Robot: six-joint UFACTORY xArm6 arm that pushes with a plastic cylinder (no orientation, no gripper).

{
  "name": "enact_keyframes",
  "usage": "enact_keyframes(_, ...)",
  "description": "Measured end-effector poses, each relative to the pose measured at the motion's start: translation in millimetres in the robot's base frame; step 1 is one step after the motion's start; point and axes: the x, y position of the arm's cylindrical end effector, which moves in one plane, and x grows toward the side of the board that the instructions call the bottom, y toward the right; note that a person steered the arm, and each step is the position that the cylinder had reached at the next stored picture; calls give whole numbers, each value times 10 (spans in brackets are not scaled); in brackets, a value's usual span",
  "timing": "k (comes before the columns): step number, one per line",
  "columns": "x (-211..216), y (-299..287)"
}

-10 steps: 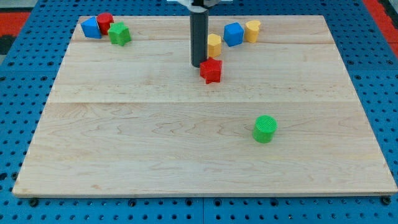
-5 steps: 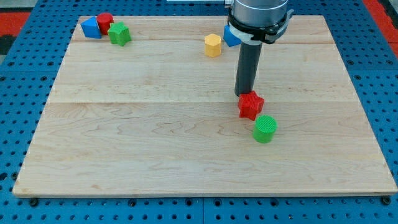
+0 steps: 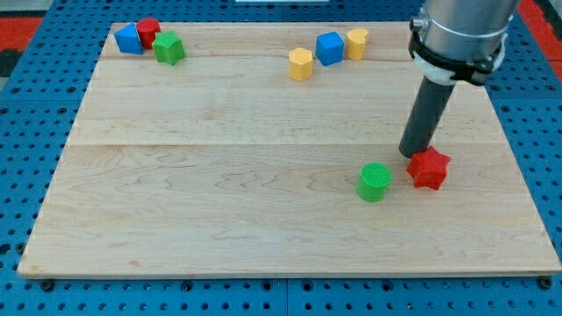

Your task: Push the red star towards the bottom right

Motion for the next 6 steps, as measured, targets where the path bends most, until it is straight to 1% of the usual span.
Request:
enact_keyframes(1, 3, 0)
enact_keyframes(2, -83, 48)
enact_keyframes(3, -187, 233)
enact_keyframes(4, 176, 217)
enact_keyframes(5, 119, 189)
enact_keyframes(6, -161, 240)
